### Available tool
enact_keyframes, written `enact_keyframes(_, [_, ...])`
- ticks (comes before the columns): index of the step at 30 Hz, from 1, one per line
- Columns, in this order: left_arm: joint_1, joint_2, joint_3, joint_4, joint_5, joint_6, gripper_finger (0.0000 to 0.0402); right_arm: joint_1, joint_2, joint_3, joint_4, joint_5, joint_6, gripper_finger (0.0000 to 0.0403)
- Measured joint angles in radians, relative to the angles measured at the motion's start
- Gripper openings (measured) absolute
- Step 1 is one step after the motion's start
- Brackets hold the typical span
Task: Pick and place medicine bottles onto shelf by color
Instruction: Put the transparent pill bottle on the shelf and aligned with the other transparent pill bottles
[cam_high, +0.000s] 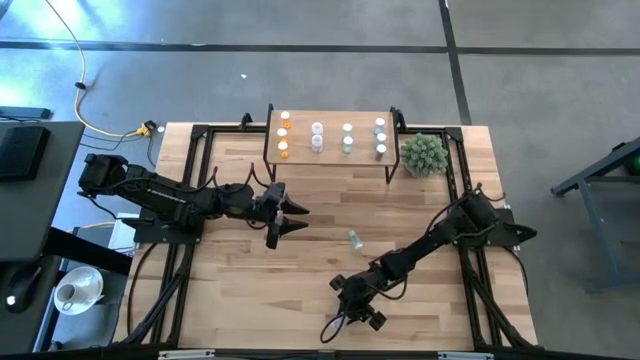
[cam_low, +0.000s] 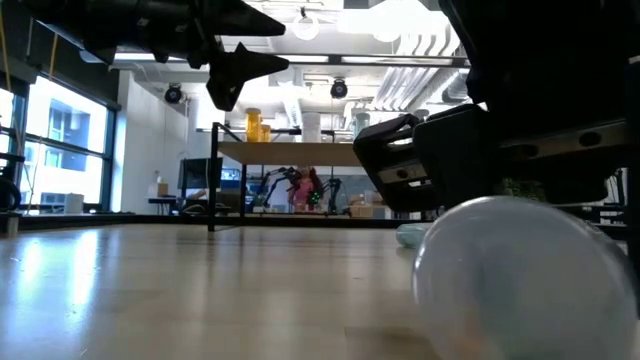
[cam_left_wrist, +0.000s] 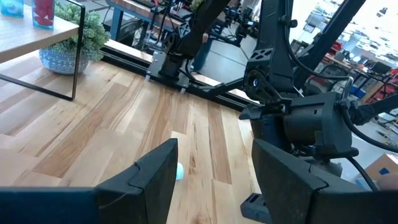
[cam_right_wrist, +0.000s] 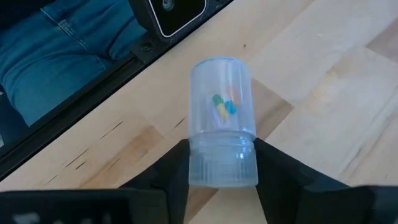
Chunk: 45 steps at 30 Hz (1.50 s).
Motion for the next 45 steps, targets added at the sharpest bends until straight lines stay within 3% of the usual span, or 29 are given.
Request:
enact_keyframes(10, [0.000,0.000,0.000,0.000,0.000,-0.013,0.0195,-0.003,-0.008,0.032,-0.074,0.039,-0.005,0.0128])
enact_keyframes(22, [0.000,0.000,0.000,-0.035,0.033,-0.090,0.0195,-0.016,-0.111,0.248,-0.555,0.354,-0.162,0.0128])
enact_keyframes(29, [0.000,0.000,0.000,-0.040,0.049,-0.097,0.0195,-0.029,-0.112,0.416,-0.820,0.458,-0.207,0.0129])
enact_keyframes(38, [-0.002,0.000,0.000,-0.046,0.049,-0.168,0.0195,-0.077,-0.112,0.547,-1.018,0.573,-0.299,0.0129])
enact_keyframes(45, [-0.012,0.000,0.000,-0.075,0.049,-0.183,0.0195,-0.122,-0.112,0.566,-1.120,0.722,-0.319,0.0129])
